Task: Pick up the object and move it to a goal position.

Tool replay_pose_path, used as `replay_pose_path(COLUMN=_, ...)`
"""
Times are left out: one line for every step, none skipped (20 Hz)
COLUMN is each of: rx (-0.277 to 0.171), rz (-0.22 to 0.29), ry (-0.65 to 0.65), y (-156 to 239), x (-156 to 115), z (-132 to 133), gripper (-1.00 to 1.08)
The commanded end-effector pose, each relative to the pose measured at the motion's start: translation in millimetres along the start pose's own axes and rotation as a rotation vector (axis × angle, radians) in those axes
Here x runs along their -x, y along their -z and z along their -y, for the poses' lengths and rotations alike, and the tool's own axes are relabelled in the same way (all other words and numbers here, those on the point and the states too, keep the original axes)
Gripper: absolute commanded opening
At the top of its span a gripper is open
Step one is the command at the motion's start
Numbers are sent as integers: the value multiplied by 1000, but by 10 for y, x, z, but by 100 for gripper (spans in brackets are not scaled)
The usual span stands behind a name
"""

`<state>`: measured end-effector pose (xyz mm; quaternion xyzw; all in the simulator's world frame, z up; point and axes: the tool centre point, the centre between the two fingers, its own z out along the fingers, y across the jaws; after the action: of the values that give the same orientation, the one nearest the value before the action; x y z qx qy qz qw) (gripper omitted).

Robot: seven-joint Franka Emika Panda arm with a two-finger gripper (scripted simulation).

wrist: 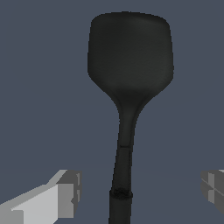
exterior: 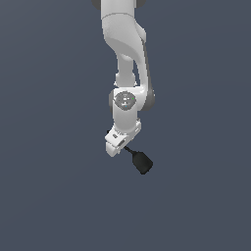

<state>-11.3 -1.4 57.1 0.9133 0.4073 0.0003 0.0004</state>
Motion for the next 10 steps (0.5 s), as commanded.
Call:
replay_pose_path(rx=-1, rz=1, ry=1, y=-107, x=4, z=8, gripper=100)
replay_pose_path(rx=-1, rz=1, ry=2, y=-162, x=4, z=10, gripper=100)
replay_pose_path(rx=-1, rz=1, ry=3, y=-216, x=5, z=12, gripper=100)
replay_pose_path(rx=-1, rz=1, ry=3, y=-263, x=8, z=11, gripper=100)
replay_pose_path(rx=-1, rz=0, ry=3, y=-302, x=6, z=13, gripper=100)
replay_pose_path(rx=-1, rz=0, ry=3, y=-335, x=7, z=11, gripper=100)
replay_pose_path(rx=-1, rz=0, ry=3, y=-361, x=7, z=9, gripper=100)
replay_pose_path(rx=-1, rz=0, ry=4, y=-379, x=3, z=10, gripper=100)
replay_pose_path(rx=-1, rz=0, ry=4, y=-392, x=2, z=8, gripper=100)
replay_pose_path(rx=-1, rz=0, ry=4, y=-399, x=0, z=6, gripper=100)
